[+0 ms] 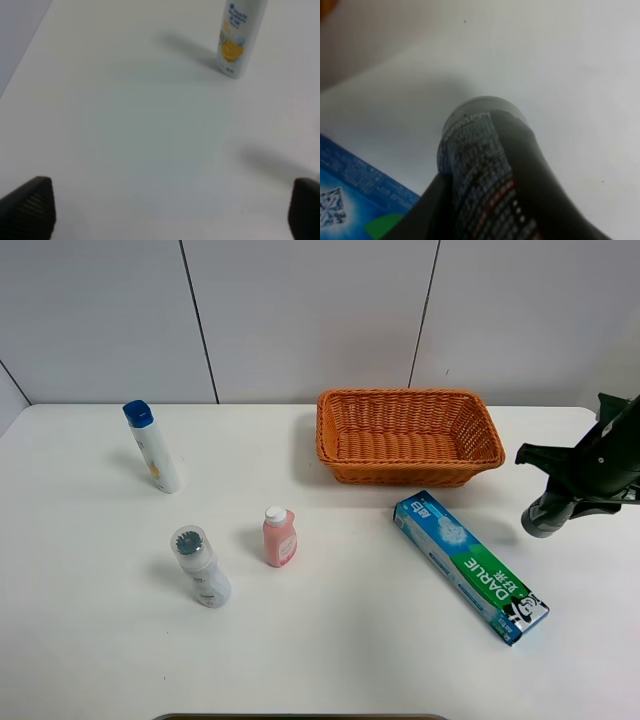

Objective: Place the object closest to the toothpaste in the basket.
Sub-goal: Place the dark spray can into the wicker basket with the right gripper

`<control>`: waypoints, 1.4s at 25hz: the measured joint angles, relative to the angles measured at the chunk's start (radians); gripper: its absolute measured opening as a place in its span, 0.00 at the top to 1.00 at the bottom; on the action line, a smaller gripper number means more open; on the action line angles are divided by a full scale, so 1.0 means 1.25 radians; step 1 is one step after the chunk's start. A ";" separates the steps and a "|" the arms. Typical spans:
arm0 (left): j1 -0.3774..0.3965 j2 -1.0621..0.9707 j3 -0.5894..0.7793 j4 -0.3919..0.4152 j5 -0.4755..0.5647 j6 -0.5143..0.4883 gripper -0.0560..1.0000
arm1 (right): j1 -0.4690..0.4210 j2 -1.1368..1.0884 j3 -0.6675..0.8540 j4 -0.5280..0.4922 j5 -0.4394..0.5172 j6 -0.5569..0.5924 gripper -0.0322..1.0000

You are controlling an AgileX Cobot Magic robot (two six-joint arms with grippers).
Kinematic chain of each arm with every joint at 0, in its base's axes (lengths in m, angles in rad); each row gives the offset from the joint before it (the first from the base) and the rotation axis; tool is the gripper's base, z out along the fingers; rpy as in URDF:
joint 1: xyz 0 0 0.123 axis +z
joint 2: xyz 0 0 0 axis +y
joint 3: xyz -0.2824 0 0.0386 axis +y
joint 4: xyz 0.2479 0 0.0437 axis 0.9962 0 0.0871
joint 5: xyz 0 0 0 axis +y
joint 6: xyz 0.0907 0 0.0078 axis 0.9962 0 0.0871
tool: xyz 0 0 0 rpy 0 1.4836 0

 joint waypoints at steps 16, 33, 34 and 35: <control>0.000 0.000 0.000 0.000 0.000 0.000 0.06 | 0.023 -0.305 0.000 -0.040 0.043 -0.166 0.62; 0.000 0.000 0.000 0.000 0.000 0.000 0.06 | 0.206 -0.176 -0.092 0.027 -0.102 -0.315 0.62; 0.000 0.000 0.000 0.000 0.000 0.000 0.06 | 0.212 -0.161 -0.104 0.027 -0.106 -0.315 0.62; 0.000 0.000 0.000 0.000 0.000 0.000 0.06 | 0.218 -0.142 -0.117 0.027 -0.112 -0.315 0.62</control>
